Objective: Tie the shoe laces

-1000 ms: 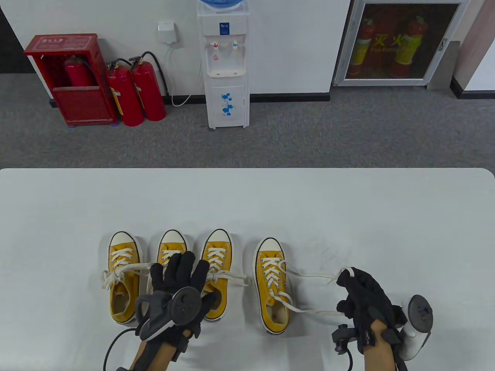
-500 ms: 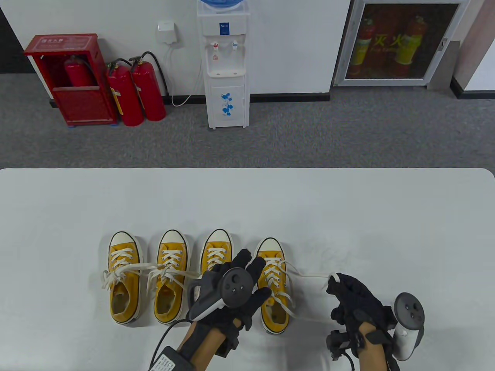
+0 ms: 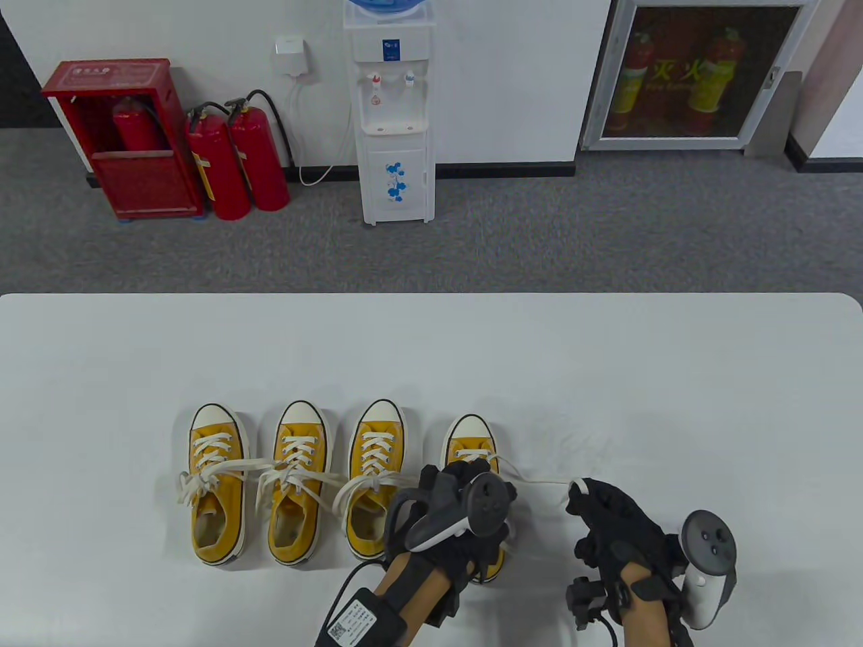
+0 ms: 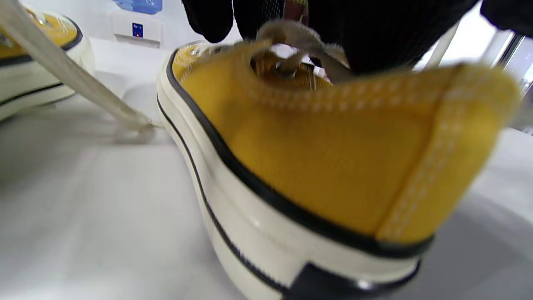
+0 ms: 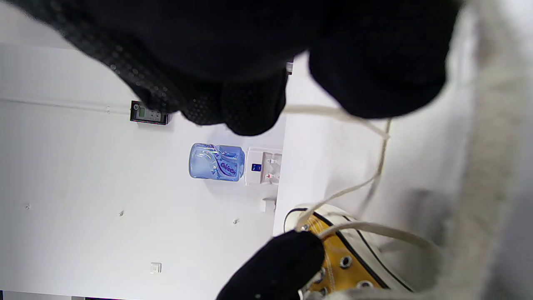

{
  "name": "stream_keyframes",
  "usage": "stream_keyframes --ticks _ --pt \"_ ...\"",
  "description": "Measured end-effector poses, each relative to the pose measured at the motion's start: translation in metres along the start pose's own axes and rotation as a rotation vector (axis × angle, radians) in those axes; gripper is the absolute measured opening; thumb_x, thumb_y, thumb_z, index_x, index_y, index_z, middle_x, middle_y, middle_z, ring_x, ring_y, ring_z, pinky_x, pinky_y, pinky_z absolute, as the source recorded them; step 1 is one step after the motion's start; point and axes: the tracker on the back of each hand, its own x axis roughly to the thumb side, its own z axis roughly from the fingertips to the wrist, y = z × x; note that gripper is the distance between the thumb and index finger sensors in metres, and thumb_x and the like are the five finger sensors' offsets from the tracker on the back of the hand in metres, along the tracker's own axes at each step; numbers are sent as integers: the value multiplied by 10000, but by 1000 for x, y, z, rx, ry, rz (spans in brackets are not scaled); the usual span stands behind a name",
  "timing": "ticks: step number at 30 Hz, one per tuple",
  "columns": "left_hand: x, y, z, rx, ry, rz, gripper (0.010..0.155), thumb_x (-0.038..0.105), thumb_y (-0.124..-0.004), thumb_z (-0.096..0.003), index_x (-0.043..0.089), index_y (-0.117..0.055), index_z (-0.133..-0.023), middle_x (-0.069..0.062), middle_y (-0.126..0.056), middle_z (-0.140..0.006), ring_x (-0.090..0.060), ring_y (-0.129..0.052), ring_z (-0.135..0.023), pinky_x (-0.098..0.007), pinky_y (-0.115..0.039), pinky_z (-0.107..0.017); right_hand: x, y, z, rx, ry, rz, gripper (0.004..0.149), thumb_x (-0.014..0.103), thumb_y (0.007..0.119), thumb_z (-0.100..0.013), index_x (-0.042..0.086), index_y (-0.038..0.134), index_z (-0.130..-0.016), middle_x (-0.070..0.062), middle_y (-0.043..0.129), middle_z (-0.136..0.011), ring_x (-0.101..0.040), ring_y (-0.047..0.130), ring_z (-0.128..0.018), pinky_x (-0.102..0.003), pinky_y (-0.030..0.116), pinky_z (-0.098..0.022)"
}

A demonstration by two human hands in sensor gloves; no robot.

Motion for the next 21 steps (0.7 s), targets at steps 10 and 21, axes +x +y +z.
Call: stream_keyframes --ticks 10,21 --pt "6 -7 0 116 39 -60 438 455 -829 -495 471 -823 -933 4 -529 -1241 -364 -535 -1166 -710 -387 -820 -1 1 0 -1 8 16 399 383 861 -453 222 891 -816 -60 916 -783 30 927 -61 -321 913 -245" --pt "-24 16 6 120 27 366 394 466 -788 -497 350 -794 -873 -50 -790 -1116 -384 -740 -1076 -722 -458 -783 0 1 0 2 10 0 398 382 857 -454 215 889 -814 -62 917 -779 27 928 -66 -324 912 -248"
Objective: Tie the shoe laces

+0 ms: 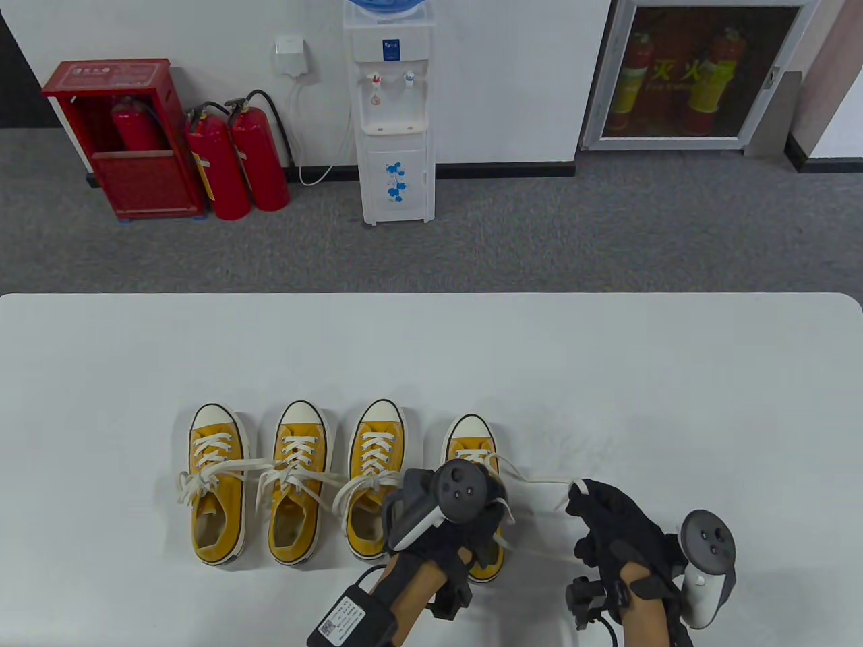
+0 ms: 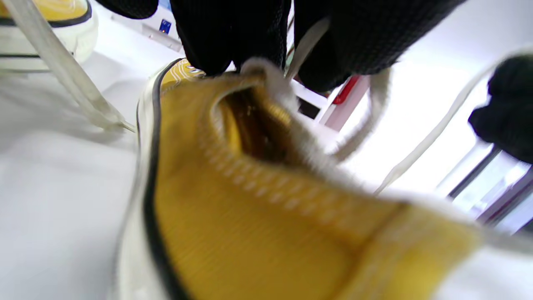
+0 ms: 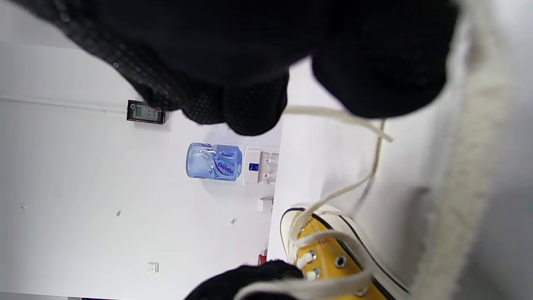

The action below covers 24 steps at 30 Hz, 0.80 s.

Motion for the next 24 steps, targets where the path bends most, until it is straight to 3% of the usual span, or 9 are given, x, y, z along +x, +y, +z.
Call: stream_keyframes --ticks 9,16,24 --pt "-19 18 1 -58 -22 513 393 465 -805 -494 333 -764 -862 9 -913 -973 -339 -817 -1036 -734 -472 -775 -2 -1 -1 -7 15 -6 401 382 853 -456 210 885 -817 -63 913 -782 21 931 -74 -333 908 -262" --pt "-13 33 9 -126 -107 781 422 501 -790 -499 317 -723 -873 34 -921 -891 -306 -849 -1003 -735 -459 -778 -1 -1 -1 -7 15 -9 400 382 851 -457 211 885 -817 -63 913 -782 18 934 -82 -337 907 -269" --pt "-7 53 24 -123 -252 967 418 473 -783 -517 332 -677 -896 40 -858 -948 -286 -873 -939 -669 -560 -774 -1 -2 -1 -8 14 -26 401 382 852 -457 208 886 -816 -65 914 -780 14 934 -83 -341 905 -271"
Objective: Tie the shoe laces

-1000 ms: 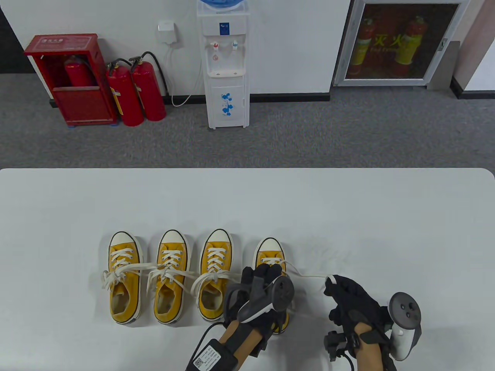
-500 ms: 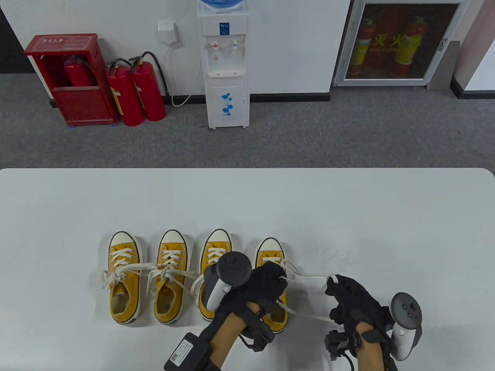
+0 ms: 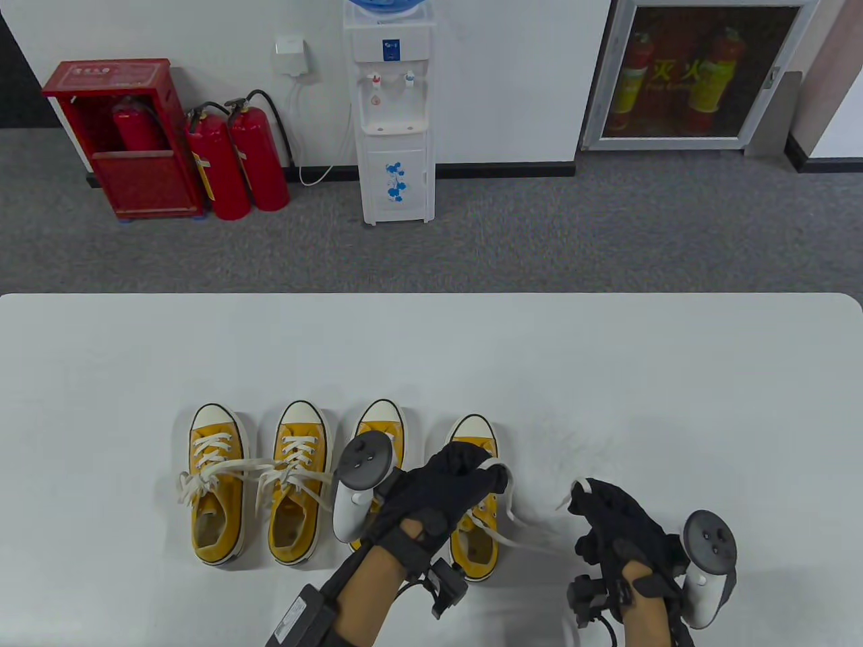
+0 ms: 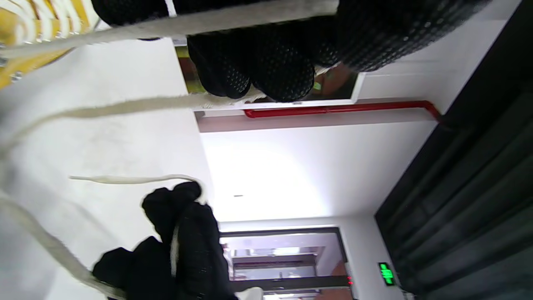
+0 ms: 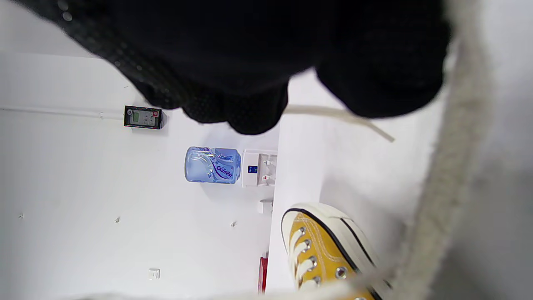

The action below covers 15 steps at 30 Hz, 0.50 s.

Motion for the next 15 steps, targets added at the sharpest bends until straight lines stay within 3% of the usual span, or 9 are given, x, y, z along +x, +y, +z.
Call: stream_keyframes --ticks 3,7,12,15 --pt "7 2 4 8 -45 2 408 463 -793 -515 339 -679 -887 46 -852 -943 -285 -889 -885 -645 -597 -763 0 0 0 7 -6 -2 403 384 852 -457 206 886 -816 -65 917 -775 13 934 -84 -341 905 -272" --pt "12 5 9 63 -78 -115 409 472 -839 -493 340 -701 -854 47 -879 -903 -236 -962 -653 -574 -726 -667 0 0 -1 6 -9 7 401 384 852 -457 206 888 -814 -65 919 -770 13 934 -82 -341 906 -272" --pt "7 9 9 99 -70 -177 326 535 -885 -457 350 -785 -706 66 -988 -781 -118 -1014 -328 -484 -877 -469 0 1 -1 4 -10 9 402 385 851 -458 204 887 -815 -67 918 -770 12 935 -83 -344 904 -274" --pt "-1 11 9 103 -61 -148 298 577 -867 -459 358 -812 -653 58 -1036 -764 -86 -1034 -252 -451 -914 -412 0 2 -1 8 -18 11 402 386 850 -458 205 887 -815 -66 919 -770 12 935 -83 -343 904 -273"
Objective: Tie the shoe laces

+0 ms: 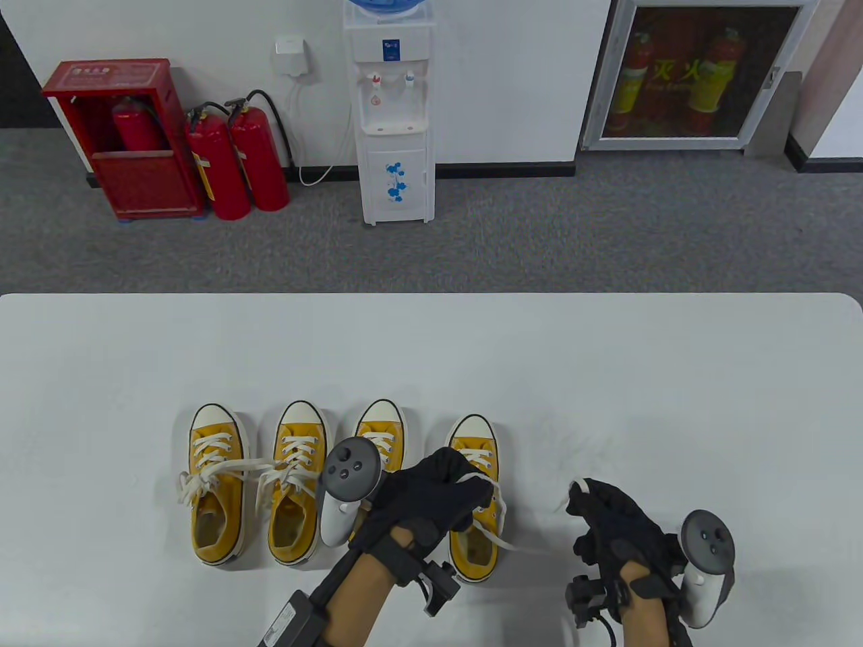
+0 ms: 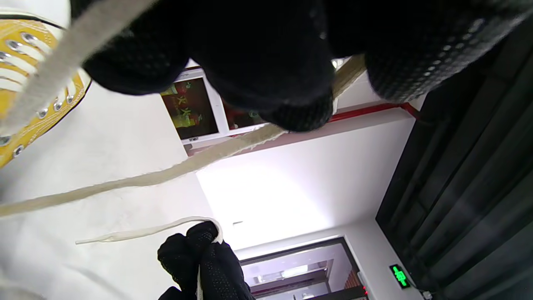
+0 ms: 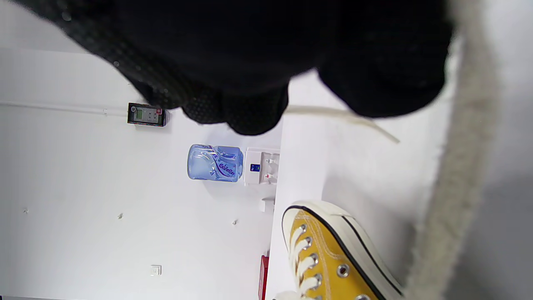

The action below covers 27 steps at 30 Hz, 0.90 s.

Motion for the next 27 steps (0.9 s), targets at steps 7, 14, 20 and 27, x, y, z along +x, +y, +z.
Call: stream_keyframes --ticks 7,14,20,27 --pt "-8 2 2 -48 -8 232 266 555 -842 -481 342 -807 -637 2 -938 -981 -177 -1081 -581 -539 -816 -605 5 4 2 18 -40 -12 404 391 850 -459 206 888 -816 -64 922 -766 12 935 -84 -343 905 -273" --pt "-11 1 3 -87 -55 280 261 542 -836 -490 335 -797 -645 -39 -713 -1166 -297 -860 -1013 -583 -714 -714 14 13 4 74 -112 -23 405 401 856 -456 221 898 -816 -38 956 -684 7 931 -87 -353 904 -286" --pt "-15 -7 4 -90 -47 198 269 554 -836 -481 341 -803 -642 -61 -629 -1199 -340 -798 -1057 -528 -810 -611 21 28 7 172 -179 1 408 394 855 -455 215 897 -820 -32 962 -656 3 929 -89 -360 903 -290" --pt "-30 -16 3 -122 -7 165 322 605 -806 -484 342 -809 -670 -70 -586 -1210 -362 -777 -1065 -458 -879 -481 26 45 11 278 -243 41 408 382 852 -457 220 896 -828 -33 958 -668 0 928 -98 -366 900 -300"
